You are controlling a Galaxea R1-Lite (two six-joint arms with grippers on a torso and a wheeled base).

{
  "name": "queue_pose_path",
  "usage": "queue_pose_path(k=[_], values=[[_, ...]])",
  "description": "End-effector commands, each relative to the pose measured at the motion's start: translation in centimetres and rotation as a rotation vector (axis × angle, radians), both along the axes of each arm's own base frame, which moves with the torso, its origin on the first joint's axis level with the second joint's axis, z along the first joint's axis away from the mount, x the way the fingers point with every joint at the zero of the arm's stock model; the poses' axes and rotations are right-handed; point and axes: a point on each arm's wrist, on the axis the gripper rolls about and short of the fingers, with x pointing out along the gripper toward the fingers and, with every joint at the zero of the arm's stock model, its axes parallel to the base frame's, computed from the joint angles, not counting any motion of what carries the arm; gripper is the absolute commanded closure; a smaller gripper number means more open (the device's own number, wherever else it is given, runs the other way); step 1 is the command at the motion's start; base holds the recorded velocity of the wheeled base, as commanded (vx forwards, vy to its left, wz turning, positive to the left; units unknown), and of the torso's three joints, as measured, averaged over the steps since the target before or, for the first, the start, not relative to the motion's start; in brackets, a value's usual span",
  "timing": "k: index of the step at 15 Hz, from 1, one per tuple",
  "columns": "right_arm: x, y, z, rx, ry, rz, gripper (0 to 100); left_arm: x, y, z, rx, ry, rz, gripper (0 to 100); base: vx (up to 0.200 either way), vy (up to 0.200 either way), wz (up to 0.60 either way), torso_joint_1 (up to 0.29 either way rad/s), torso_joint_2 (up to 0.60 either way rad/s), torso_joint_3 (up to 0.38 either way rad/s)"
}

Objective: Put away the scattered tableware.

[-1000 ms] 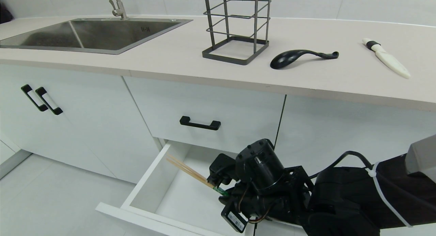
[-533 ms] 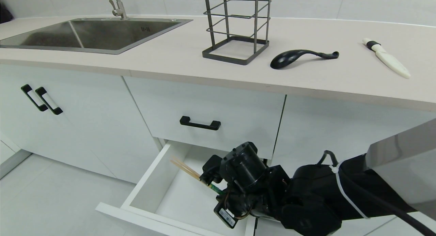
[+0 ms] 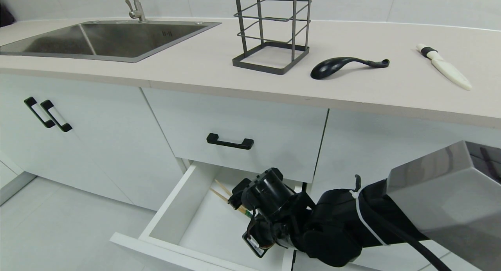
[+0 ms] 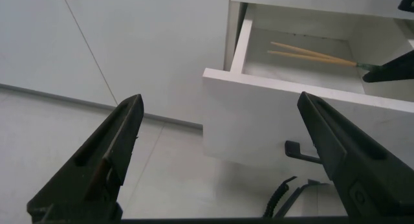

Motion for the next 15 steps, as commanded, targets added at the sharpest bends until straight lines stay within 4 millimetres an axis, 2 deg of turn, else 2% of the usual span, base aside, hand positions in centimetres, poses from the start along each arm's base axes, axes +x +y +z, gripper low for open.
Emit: queue_pose_path(k=[1, 15], values=[[0.1, 0.2, -0.5, -0.011, 0.002, -0.004, 100, 0.0, 0.0, 0.0, -0.001, -0.001, 0.001, 0, 0.0, 0.0, 0.0, 0.0, 0.0, 0.0], [1.7, 2.2, -2.5, -0.057, -0.008, -0.038, 100, 0.0, 0.0, 0.0, -0.001, -0.001, 0.001, 0, 0.0, 0.0, 0.0, 0.0, 0.0, 0.0]])
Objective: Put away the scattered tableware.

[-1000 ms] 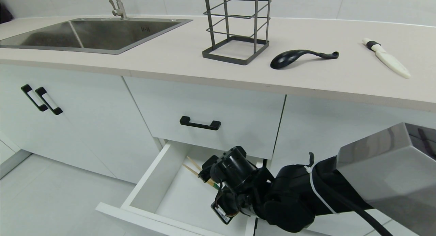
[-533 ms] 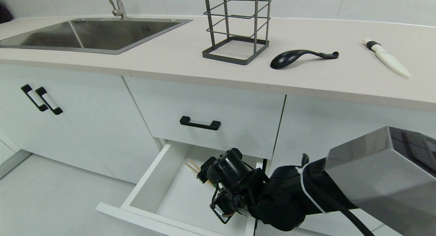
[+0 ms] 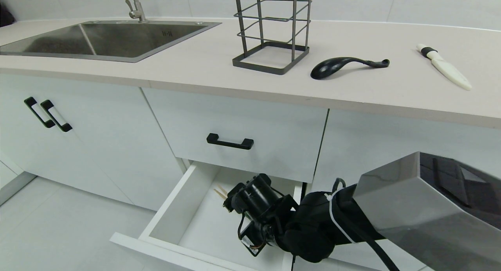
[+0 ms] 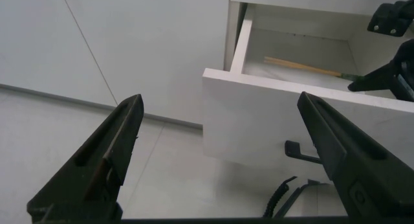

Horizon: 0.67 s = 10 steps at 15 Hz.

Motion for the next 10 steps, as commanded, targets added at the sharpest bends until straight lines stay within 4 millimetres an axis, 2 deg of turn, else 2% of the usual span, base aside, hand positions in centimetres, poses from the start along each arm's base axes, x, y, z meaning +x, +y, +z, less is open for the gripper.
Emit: queue_pose_path(k=[1, 10], values=[[0.5, 0.7, -0.3, 0.004, -0.004, 0.0, 100, 0.0, 0.0, 0.0, 0.0, -0.001, 0.0, 0, 0.0, 0.0, 0.0, 0.0, 0.0, 0.0], [1.7, 1.0, -2.0, -0.046, 0.016, -0.022, 100, 0.0, 0.0, 0.0, 0.0, 0.001, 0.001, 0, 0.0, 0.0, 0.0, 0.0, 0.0, 0.0]])
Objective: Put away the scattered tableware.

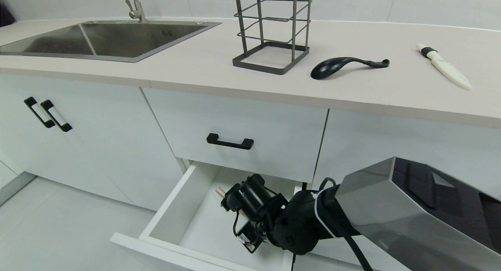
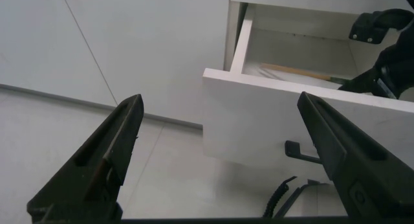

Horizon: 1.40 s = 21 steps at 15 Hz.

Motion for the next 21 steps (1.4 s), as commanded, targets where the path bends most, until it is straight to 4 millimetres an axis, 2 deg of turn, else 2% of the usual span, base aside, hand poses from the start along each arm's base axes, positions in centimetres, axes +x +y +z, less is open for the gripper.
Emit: queue_pose_path(k=[1, 9, 10, 15, 21], values=[[0.3, 0.0, -0.8, -0.015, 0.008, -0.007, 100, 0.0, 0.0, 0.0, 0.0, 0.001, 0.0, 0, 0.0, 0.0, 0.0, 0.0, 0.0, 0.0], [0.8, 0.3, -1.5, -0.028, -0.001, -0.007, 100, 0.0, 0.0, 0.0, 0.0, -0.001, -0.001, 0, 0.0, 0.0, 0.0, 0.0, 0.0, 0.0], [0.8, 0.3, -1.4, -0.036, -0.007, 0.011, 0, 0.0, 0.0, 0.0, 0.0, -0.001, 0.0, 0, 0.0, 0.0, 0.0, 0.0, 0.0, 0.0], [0.6, 0.3, -0.3, -0.017, -0.022, 0.017, 0, 0.0, 0.0, 0.0, 0.0, -0.001, 0.0, 0, 0.0, 0.0, 0.0, 0.0, 0.0, 0.0], [-1.4, 1.2, 4.8, 0.126, -0.114, 0.065, 0, 0.0, 0.0, 0.0, 0.0, -0.001, -0.001, 0, 0.0, 0.0, 0.0, 0.0, 0.0, 0.0]])
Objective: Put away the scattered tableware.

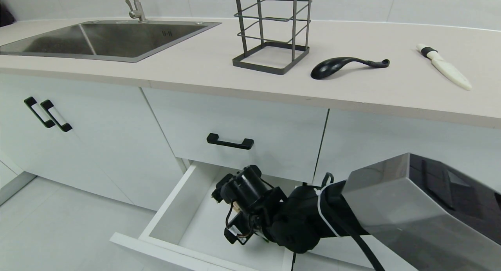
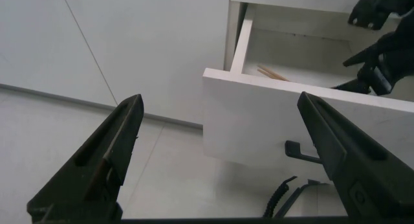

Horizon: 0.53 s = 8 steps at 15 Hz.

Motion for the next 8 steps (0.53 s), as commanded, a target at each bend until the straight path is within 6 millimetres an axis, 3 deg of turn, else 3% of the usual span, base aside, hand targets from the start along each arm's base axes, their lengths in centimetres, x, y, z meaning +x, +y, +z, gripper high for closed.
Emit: queue_pose_path(k=[1, 5, 6, 8], values=[[-1.0, 0.1, 2.8, 0.079, -0.045, 0.029, 0, 0.0, 0.0, 0.0, 0.0, -0.001, 0.001, 0, 0.0, 0.0, 0.0, 0.0, 0.0, 0.0], [-3.2, -1.7, 5.0, 0.194, -0.091, 0.144, 0, 0.0, 0.0, 0.0, 0.0, -0.001, 0.001, 0, 0.0, 0.0, 0.0, 0.0, 0.0, 0.0], [-4.6, -3.7, 5.4, 0.19, -0.131, 0.241, 0, 0.0, 0.0, 0.0, 0.0, 0.001, 0.001, 0, 0.0, 0.0, 0.0, 0.0, 0.0, 0.0], [-5.7, -5.5, 5.7, 0.16, -0.204, 0.368, 0, 0.0, 0.0, 0.0, 0.0, -0.001, 0.001, 0, 0.0, 0.0, 0.0, 0.0, 0.0, 0.0]])
